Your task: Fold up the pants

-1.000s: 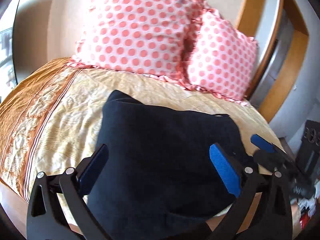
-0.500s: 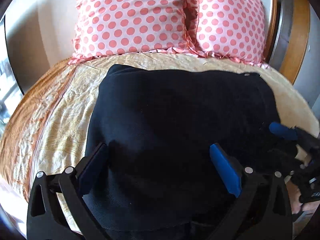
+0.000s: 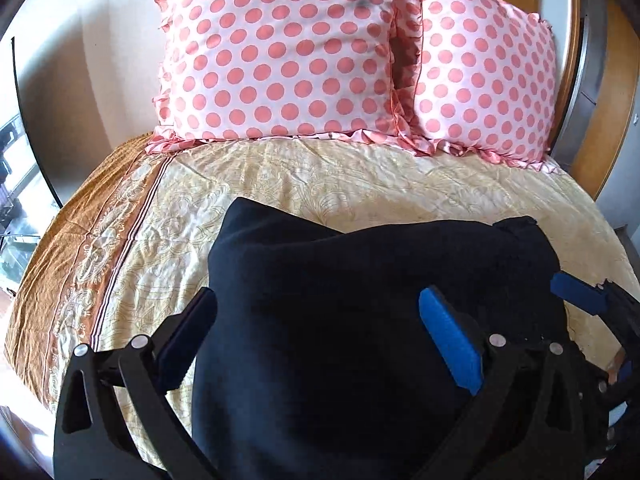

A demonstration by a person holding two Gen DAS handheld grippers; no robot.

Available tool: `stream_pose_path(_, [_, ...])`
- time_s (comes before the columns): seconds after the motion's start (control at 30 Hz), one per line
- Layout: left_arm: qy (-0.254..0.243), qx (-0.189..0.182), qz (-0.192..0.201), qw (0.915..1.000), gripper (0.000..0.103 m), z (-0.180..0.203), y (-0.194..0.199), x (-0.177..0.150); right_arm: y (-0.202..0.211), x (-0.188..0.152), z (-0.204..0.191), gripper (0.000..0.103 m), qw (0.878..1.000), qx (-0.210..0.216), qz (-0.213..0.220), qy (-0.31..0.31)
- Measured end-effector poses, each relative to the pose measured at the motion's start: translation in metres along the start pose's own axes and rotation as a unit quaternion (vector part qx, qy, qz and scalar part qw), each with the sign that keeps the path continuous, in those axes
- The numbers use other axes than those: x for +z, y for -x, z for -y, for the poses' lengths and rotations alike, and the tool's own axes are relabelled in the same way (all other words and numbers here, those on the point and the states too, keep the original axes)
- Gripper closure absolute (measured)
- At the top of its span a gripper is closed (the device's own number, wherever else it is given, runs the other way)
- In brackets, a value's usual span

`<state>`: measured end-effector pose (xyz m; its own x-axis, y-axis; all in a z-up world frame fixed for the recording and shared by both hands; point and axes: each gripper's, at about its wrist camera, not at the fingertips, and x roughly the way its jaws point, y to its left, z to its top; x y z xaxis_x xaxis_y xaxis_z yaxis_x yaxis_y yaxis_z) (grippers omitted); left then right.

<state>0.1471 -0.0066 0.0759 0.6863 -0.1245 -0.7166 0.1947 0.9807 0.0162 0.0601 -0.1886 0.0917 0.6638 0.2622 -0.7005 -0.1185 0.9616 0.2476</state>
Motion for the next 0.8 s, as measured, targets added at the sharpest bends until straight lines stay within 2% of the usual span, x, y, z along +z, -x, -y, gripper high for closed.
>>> stream_pose_path(0.1, [0.002, 0.014, -0.016, 0.9998, 0.002, 0.001, -0.016, -0.001, -0.009, -0.003, 0.002, 0.026, 1.0, -0.008, -0.016, 0.0])
stream_pose_path(0.17, [-0.003, 0.029, -0.015, 0.9995, 0.002, 0.002, -0.022, -0.004, -0.013, -0.005, 0.003, 0.026, 1.0, -0.017, -0.022, 0.0])
stream_pose_path(0.37, [-0.009, 0.044, -0.012, 0.9989, 0.002, -0.001, -0.032, -0.008, -0.035, -0.016, 0.012, 0.025, 0.997, -0.031, -0.064, -0.012])
stream_pose_path(0.57, [-0.011, 0.044, -0.008, 0.9989, 0.002, -0.004, -0.037, -0.01, -0.031, -0.019, 0.014, 0.025, 0.999, -0.017, -0.048, -0.019])
stream_pose_path(0.7, [-0.008, 0.049, -0.003, 0.9988, 0.002, -0.005, -0.025, -0.014, -0.01, -0.021, 0.009, 0.025, 0.999, 0.002, -0.027, -0.022])
stream_pose_path(0.8, [0.007, 0.026, -0.013, 0.9995, 0.002, -0.011, -0.013, -0.023, 0.008, -0.029, -0.002, 0.025, 1.0, 0.01, -0.02, 0.003])
